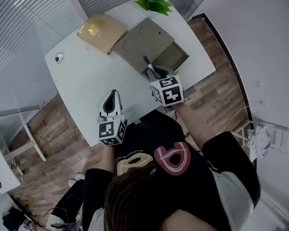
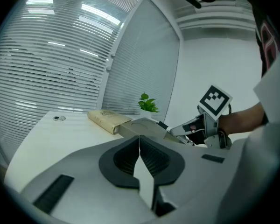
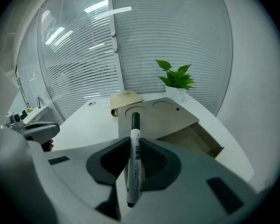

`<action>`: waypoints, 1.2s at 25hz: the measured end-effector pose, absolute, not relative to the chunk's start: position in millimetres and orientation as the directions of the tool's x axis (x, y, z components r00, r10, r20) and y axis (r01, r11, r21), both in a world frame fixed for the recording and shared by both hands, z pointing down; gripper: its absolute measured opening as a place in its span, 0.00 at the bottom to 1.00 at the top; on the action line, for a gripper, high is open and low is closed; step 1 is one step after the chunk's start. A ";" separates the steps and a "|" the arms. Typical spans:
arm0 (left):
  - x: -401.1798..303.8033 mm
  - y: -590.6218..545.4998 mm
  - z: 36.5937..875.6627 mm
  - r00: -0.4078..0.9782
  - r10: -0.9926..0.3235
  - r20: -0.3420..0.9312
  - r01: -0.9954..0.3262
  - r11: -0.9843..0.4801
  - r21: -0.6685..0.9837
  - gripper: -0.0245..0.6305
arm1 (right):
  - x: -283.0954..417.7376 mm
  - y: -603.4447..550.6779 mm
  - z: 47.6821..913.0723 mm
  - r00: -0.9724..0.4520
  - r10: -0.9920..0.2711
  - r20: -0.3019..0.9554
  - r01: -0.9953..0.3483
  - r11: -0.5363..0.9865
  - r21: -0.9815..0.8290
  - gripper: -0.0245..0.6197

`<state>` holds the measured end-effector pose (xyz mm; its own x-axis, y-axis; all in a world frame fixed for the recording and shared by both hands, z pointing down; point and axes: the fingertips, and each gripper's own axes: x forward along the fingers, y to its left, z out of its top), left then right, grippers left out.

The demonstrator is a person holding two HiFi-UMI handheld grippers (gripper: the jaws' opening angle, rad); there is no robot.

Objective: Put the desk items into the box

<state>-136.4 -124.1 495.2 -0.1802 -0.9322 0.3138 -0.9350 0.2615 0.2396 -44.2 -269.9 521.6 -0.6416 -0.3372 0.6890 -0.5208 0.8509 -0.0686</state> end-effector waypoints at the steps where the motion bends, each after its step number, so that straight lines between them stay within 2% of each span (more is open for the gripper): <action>1: -135.2 -125.8 495.1 -0.177 -0.933 0.314 -0.936 0.258 0.238 0.07 | -40.8 -274.1 521.5 -0.636 -0.347 0.689 -0.535 0.842 -0.070 0.15; 16: -124.3 -145.7 499.6 -0.156 -0.930 0.334 -0.942 0.241 0.232 0.07 | 2.2 -325.6 553.1 -0.541 -0.427 0.725 -0.710 0.694 -0.121 0.15; 20: -124.8 -151.8 502.3 -0.154 -0.929 0.337 -0.940 0.243 0.241 0.07 | 12.4 -332.8 551.4 -0.475 -0.450 0.757 -0.763 0.639 -0.100 0.15; 25: -122.8 -156.5 504.3 -0.151 -0.927 0.343 -0.940 0.242 0.241 0.07 | 18.9 -338.1 553.7 -0.442 -0.444 0.779 -0.796 0.595 -0.112 0.15; 30: -126.0 -155.9 511.0 -0.168 -0.917 0.362 -0.931 0.268 0.247 0.07 | 19.0 -342.9 566.0 -0.444 -0.398 0.803 -0.829 0.522 -0.200 0.15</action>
